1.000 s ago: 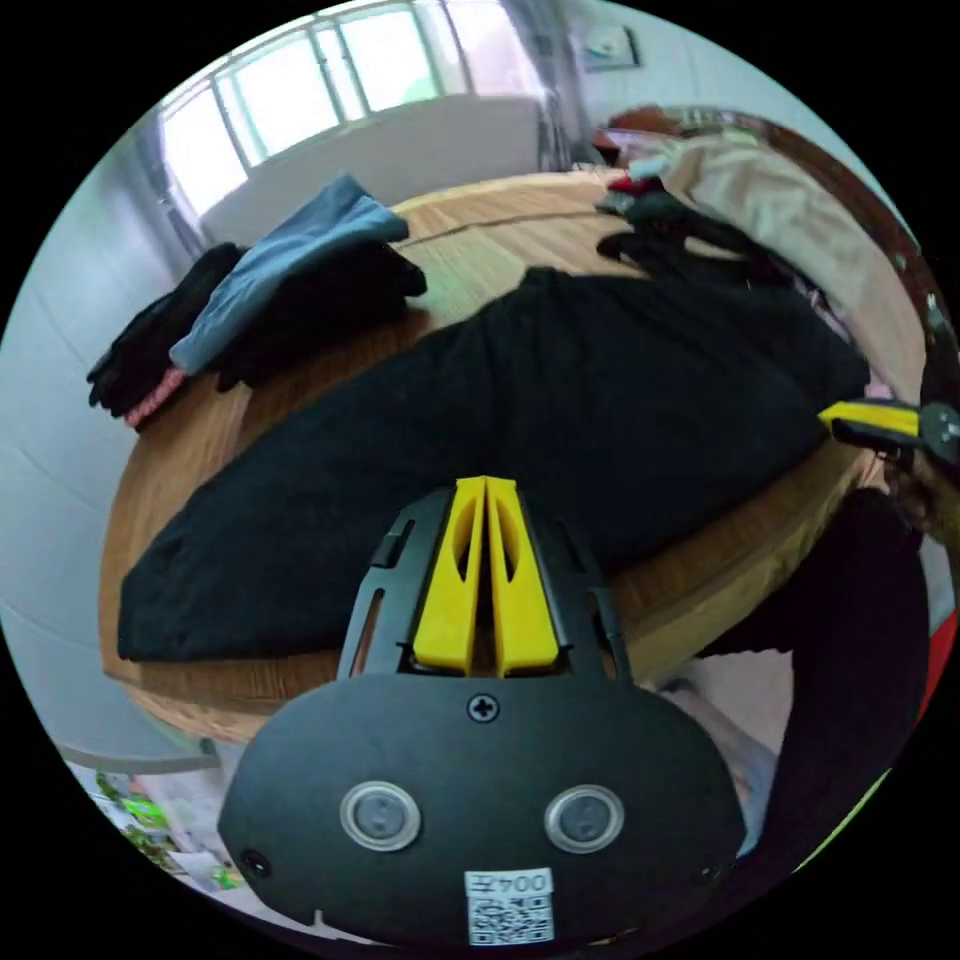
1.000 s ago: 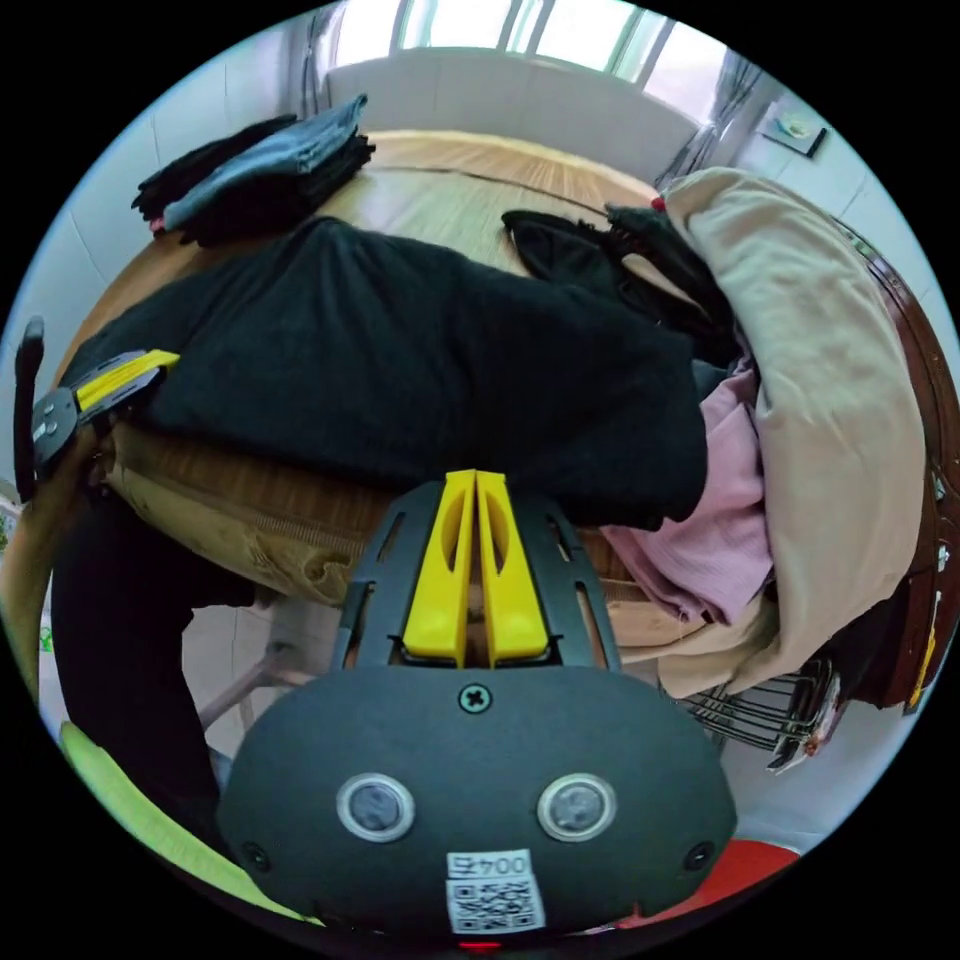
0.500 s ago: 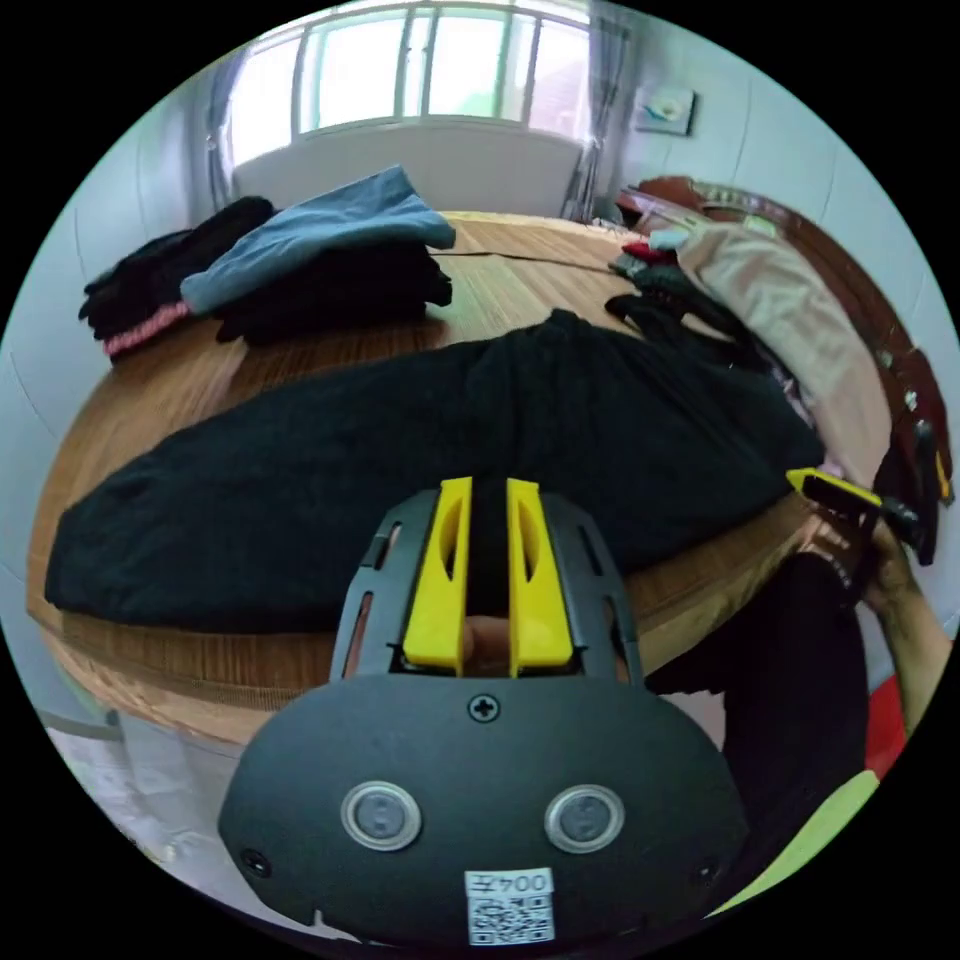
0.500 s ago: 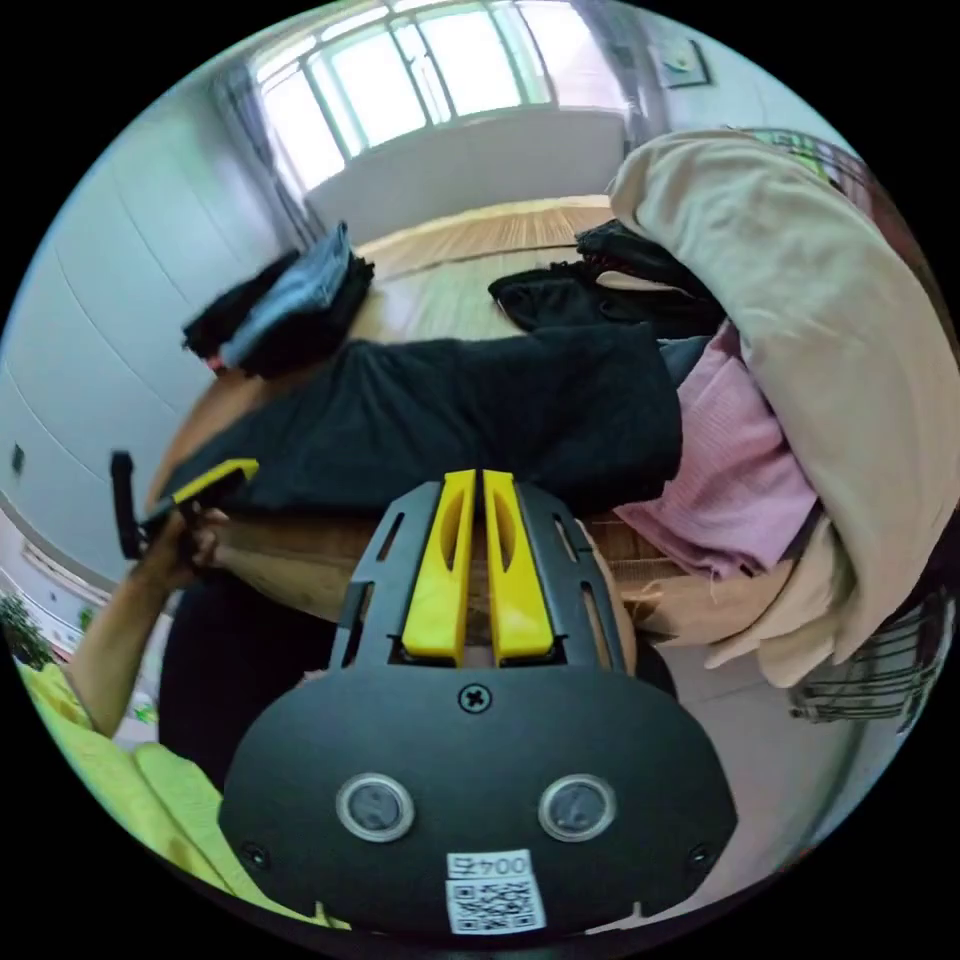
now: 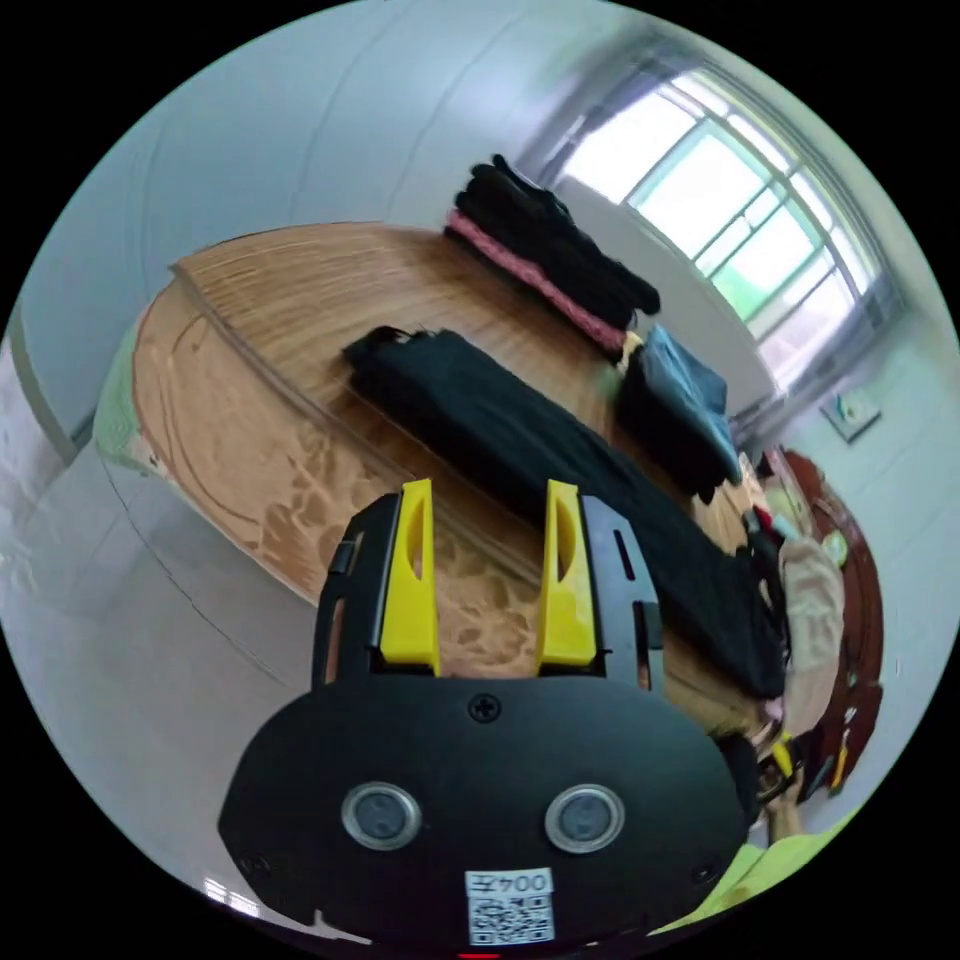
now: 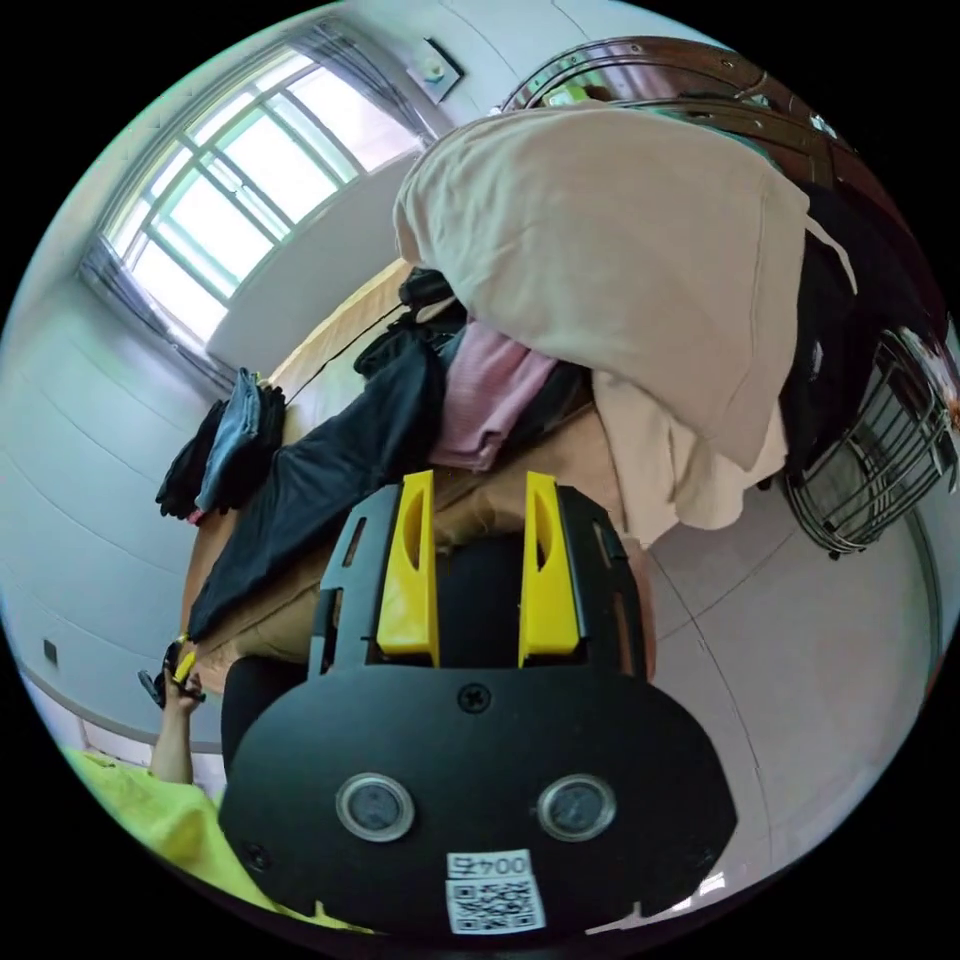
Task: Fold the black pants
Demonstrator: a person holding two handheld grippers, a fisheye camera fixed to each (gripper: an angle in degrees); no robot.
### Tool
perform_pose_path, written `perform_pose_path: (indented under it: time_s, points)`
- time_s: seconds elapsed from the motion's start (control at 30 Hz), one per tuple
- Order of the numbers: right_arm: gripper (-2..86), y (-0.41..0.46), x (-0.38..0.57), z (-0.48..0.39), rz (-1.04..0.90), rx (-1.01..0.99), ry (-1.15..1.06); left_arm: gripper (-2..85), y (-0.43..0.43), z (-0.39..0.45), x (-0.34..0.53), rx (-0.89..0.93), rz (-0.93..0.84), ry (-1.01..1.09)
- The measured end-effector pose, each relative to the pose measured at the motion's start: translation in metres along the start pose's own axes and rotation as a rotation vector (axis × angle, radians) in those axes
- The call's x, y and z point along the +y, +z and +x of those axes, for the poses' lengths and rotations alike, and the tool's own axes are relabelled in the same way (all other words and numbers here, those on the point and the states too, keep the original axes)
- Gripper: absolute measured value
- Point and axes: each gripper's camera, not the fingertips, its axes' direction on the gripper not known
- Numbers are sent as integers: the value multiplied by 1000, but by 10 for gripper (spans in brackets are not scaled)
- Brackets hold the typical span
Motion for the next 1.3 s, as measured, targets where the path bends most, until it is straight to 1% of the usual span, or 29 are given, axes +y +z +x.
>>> perform_pose_path:
  time_s: [0.07,0.17,0.27,0.37,0.43,0.53,0.57,0.7,0.8,0.87,0.9,1.0,1.03,1.07,1.13,1.17,1.2,1.27,1.3]
  points:
    - [126,2,-2,-15,-3,-30,-25,143,-7,-42,-24,56,65,-129]
    - [121,13,-5,-51,-36,-88,-109,139,-4,-81,-49,111,90,-227]
    - [116,28,-2,-81,-72,-146,-156,134,8,-103,-69,92,67,-245]
    - [116,46,8,-107,-122,-147,-221,125,22,-118,-81,70,42,-249]
    - [114,57,15,-120,-153,-132,-256,109,29,-123,-87,57,34,-235]
    - [103,69,24,-135,-187,-90,-300,61,30,-128,-92,-18,81,-198]
    - [90,73,27,-140,-199,-70,-314,48,30,-131,-95,-8,85,-183]
    - [55,84,34,-153,-233,4,-343,30,29,-131,-107,-27,88,-119]
    - [55,89,36,-158,-235,14,-331,24,30,-128,-112,-62,101,-58]
    - [58,92,38,-162,-239,10,-329,23,53,-128,-115,-211,13,33]
    - [60,94,40,-165,-242,15,-334,22,57,-128,-114,-232,11,56]
    - [64,98,44,-175,-244,26,-358,23,53,-130,-117,-192,72,-2]
    - [65,98,45,-177,-245,26,-362,25,45,-130,-116,-191,130,-43]
    - [67,99,46,-182,-247,22,-371,27,33,-130,-111,-242,205,-98]
    - [68,100,47,-190,-251,4,-377,33,17,-129,-104,-333,301,-158]
    - [69,100,48,-198,-250,-8,-393,39,14,-121,-102,-352,349,-126]
    - [69,103,50,-208,-250,-14,-424,43,15,-114,-103,-354,354,-85]
    - [70,109,53,-227,-262,-34,-476,60,38,-76,-118,-395,287,126]
    - [70,113,55,-240,-271,-53,-505,64,45,-67,-121,-427,286,172]
